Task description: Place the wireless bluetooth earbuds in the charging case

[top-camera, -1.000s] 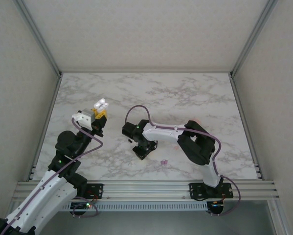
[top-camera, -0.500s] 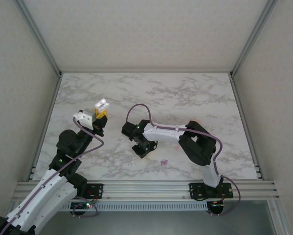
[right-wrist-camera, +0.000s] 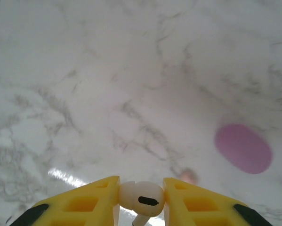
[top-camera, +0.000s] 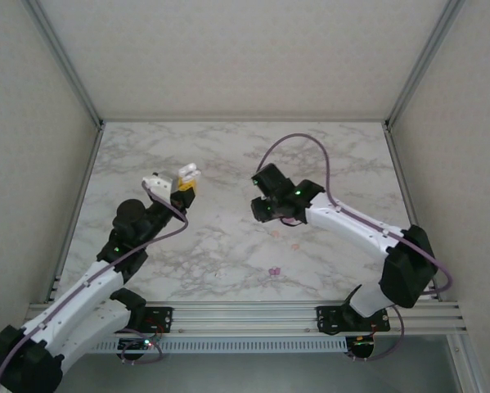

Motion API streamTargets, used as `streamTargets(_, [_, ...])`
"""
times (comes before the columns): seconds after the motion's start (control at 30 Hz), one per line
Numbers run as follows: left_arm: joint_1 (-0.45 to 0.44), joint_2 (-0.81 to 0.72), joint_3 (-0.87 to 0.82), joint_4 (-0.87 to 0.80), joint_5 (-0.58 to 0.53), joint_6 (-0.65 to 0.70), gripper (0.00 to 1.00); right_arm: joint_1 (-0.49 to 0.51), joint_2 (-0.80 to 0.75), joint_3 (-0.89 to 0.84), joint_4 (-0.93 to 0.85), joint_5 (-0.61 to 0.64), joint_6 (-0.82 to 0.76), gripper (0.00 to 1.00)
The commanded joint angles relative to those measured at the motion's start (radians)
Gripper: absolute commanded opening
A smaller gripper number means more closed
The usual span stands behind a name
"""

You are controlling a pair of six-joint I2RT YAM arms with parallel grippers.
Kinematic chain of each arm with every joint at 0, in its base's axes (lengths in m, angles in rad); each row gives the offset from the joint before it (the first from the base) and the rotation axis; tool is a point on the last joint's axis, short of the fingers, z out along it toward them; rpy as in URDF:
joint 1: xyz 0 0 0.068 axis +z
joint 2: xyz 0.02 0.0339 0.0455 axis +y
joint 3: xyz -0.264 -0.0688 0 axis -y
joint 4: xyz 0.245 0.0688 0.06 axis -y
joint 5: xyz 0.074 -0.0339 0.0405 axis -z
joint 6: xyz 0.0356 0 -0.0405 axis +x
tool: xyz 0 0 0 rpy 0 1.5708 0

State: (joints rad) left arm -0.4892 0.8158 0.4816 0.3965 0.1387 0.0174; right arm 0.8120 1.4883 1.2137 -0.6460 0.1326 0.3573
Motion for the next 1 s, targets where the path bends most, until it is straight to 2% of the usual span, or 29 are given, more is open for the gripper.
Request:
streamTargets(0.0, [-0.005,0.089,0.037,0.164,0.099,-0.053,0.14,-0.043,-0.068,-0.01,0.069,0.007,0.004,0.29])
streamTargets(0.1, [-0.009,0.191,0.047,0.245,0.172,-0.066,0.13,-0.06,-0.114,0.014,0.093,-0.013,-0.015,0.29])
streamTargets(0.23, [-0.015,0.287,0.068,0.276,0.254,-0.063,0.12,-0.06,-0.134,0.058,0.149,-0.096,-0.021,0.29])
streamTargets(0.4, [-0.026,0.343,0.072,0.331,0.327,-0.081,0.12,-0.06,-0.111,0.117,0.232,-0.206,-0.019,0.29])
streamTargets(0.57, [-0.028,0.367,0.089,0.344,0.386,-0.071,0.11,-0.06,-0.081,0.127,0.334,-0.238,-0.048,0.29])
streamTargets(0.97, [-0.029,0.396,0.123,0.347,0.409,-0.063,0.11,-0.053,-0.019,0.167,0.371,-0.256,-0.083,0.29])
